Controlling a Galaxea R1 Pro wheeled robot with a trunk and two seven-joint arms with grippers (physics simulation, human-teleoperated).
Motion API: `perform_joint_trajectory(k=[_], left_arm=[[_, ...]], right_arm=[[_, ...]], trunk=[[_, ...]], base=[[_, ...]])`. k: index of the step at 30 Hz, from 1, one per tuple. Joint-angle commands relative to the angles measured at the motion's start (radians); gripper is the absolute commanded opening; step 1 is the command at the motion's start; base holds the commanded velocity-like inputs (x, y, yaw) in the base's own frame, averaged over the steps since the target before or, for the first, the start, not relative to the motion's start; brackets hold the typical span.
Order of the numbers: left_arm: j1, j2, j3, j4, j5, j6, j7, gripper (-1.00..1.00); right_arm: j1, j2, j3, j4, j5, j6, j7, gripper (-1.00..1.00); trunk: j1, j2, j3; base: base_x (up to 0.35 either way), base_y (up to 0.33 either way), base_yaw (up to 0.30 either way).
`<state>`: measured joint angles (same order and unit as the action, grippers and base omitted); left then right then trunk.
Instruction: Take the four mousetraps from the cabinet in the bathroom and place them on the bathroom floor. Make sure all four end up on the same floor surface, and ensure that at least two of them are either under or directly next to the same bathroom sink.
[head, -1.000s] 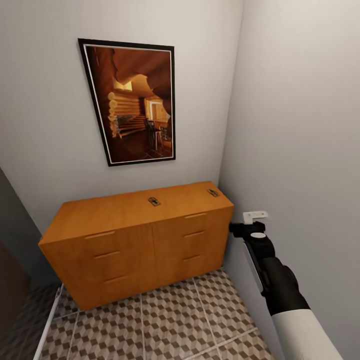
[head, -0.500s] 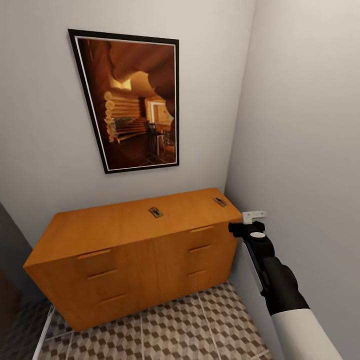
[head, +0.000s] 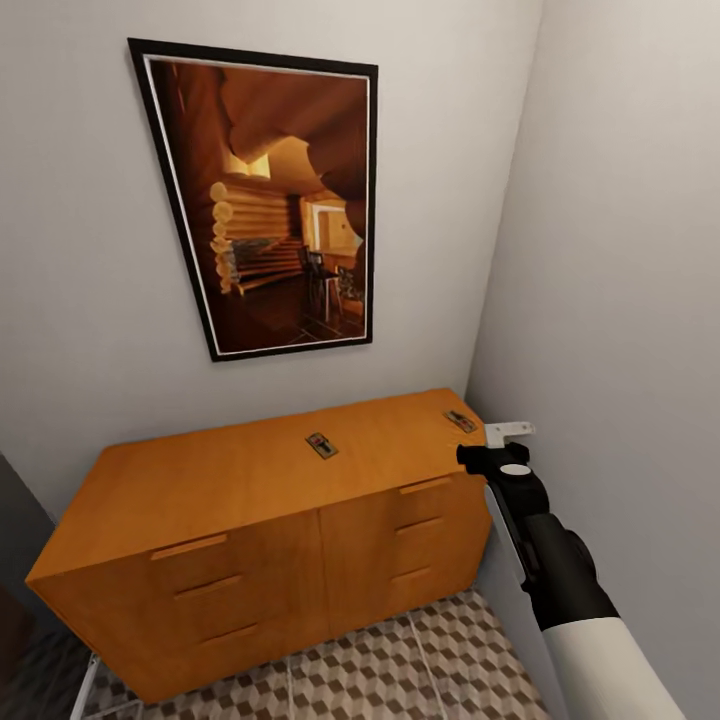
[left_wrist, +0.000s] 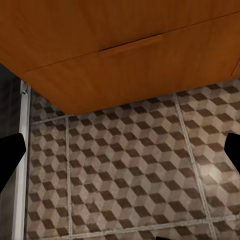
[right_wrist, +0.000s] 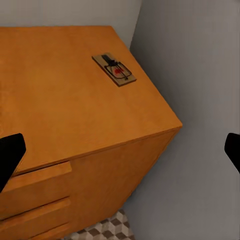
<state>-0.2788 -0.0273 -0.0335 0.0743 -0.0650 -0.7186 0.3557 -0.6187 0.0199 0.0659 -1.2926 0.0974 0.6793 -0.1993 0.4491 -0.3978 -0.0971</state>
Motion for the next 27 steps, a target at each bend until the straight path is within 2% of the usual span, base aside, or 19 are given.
perform_joint_trajectory(k=[1, 27], left_arm=[[-0.002, 0.000, -0.003, 0.004, -0.007, -0.004, 0.009, 1.00], [0.000, -0.002, -0.003, 0.004, -0.007, -0.004, 0.009, 1.00]], right_arm=[[-0.001, 0.000, 0.001, -0.001, 0.010, 0.007, 0.001, 1.00], [0.000, -0.006, 0.006, -0.079, 0.009, 0.008, 0.012, 1.00]], trunk=[[0.001, -0.002, -0.002], [0.001, -0.002, -0.002]], base=[[0.112, 0.038, 0.000], [0.013, 0.004, 0.000]])
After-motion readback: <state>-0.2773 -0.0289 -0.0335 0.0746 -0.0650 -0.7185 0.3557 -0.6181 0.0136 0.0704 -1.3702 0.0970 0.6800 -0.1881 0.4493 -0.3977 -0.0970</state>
